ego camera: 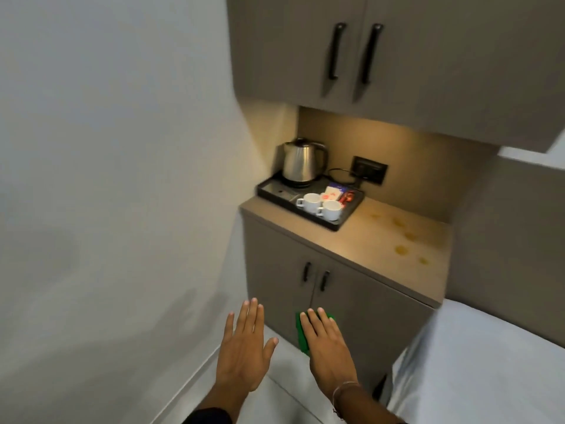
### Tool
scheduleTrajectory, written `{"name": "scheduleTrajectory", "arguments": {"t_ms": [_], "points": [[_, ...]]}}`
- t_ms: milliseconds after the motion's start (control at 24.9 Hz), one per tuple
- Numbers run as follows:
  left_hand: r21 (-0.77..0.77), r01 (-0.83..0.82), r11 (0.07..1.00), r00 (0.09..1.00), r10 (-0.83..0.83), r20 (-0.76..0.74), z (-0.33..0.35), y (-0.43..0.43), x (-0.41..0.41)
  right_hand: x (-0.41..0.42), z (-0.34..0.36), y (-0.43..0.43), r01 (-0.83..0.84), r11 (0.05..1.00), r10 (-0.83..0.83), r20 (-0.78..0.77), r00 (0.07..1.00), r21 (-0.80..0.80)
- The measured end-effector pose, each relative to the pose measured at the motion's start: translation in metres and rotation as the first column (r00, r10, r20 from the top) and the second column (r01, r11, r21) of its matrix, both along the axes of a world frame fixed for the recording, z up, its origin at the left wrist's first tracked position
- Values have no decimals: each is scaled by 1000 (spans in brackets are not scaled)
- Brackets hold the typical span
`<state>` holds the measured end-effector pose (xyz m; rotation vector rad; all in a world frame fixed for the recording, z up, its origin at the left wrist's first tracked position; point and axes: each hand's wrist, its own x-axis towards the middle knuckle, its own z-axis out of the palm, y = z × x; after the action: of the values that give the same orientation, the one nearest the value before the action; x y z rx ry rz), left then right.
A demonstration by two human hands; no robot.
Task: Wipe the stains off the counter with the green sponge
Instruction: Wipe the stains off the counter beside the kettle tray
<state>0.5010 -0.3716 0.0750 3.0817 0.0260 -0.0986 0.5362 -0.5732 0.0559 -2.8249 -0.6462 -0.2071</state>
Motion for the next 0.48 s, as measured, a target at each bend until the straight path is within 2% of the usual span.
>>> {"name": "scheduleTrajectory", "arguments": {"t_ms": [120,281,481], "points": [[-19,167,986,985,-166,51,-2,-48,88,44,-3,-56,153,987,-153,17,988,-42],[-26,333,943,940,-329,88,-6,-109,203,95,-7,-107,307,951,-308,-40,950,-39],[-73,511,857,858,-503,105,-8,-178,325,158,0,-151,513,859,-511,-96,854,-12]]}}
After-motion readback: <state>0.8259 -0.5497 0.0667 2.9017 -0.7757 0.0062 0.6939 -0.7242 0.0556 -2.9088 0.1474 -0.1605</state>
